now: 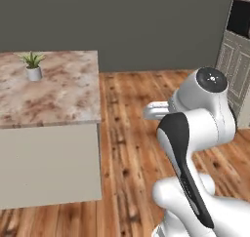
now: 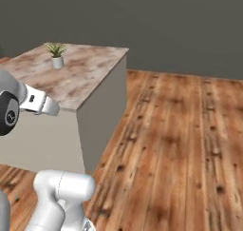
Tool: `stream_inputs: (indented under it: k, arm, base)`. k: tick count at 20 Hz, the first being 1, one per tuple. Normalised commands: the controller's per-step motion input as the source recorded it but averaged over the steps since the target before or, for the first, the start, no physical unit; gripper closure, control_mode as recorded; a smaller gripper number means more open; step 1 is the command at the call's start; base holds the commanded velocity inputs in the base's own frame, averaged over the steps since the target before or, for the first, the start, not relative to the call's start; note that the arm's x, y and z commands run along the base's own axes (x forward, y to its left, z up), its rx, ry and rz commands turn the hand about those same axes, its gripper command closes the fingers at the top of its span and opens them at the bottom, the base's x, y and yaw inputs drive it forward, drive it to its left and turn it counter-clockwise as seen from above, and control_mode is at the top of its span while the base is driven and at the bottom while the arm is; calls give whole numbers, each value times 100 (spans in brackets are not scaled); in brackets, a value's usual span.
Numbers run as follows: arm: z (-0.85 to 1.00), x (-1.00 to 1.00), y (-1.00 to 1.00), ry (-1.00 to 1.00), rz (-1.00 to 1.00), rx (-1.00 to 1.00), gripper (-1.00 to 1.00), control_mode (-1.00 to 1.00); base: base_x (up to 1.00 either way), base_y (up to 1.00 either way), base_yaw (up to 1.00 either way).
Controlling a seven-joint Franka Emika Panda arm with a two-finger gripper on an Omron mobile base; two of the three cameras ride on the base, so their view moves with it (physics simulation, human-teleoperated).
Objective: Retrieve the bottle and the shaker from the cabinet and place them next to the mixing bowl on the counter. Then add garlic from the fridge to the mixing bowl.
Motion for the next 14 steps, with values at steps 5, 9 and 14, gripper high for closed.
stream_inputs:
  k: [5,9,14]
  arm:
    - [0,0,0,0,0,0,100,100]
    - [0,0,0,0,0,0,100,100]
    - [0,0,0,0,0,0,100,100]
  base:
    - [0,71,79]
    - [46,55,65]
    - [100,27,37]
